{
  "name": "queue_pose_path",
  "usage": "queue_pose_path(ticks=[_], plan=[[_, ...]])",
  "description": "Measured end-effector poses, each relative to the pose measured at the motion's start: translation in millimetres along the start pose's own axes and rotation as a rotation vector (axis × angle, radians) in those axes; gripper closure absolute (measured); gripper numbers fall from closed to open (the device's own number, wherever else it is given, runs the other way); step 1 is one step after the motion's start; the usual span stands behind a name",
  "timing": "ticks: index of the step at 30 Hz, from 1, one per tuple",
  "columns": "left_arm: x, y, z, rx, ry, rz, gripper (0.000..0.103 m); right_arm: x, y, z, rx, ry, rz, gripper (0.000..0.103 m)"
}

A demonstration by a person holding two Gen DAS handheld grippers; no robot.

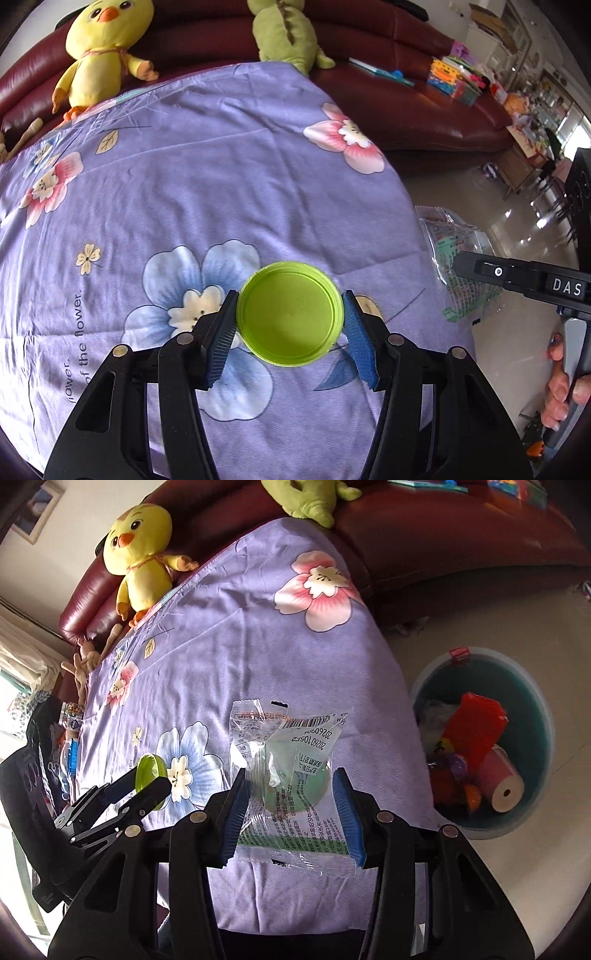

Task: Collect trash
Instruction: 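Carry the clear bag and green lid over the teal bin, then open both tools to drop the green lid and clear bag into the bin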

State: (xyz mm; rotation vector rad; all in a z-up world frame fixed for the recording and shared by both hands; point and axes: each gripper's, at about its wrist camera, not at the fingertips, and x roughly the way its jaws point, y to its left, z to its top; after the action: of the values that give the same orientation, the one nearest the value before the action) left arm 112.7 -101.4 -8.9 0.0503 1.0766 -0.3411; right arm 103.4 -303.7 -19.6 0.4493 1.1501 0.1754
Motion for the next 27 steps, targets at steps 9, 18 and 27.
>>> queue_pose_path(ticks=[9,18,27], plan=[[14,-82,10,0.130,0.026,-0.061,0.046,-59,-78,-12,0.089,-0.125,-0.023,0.059],[48,-164,16,0.265,0.081,-0.109,0.046,-84,-161,-18,0.224,-0.176,-0.052,0.059],[86,-218,23,0.350,0.141,-0.149,0.046,-79,-202,-15,0.280,-0.151,-0.063,0.059]])
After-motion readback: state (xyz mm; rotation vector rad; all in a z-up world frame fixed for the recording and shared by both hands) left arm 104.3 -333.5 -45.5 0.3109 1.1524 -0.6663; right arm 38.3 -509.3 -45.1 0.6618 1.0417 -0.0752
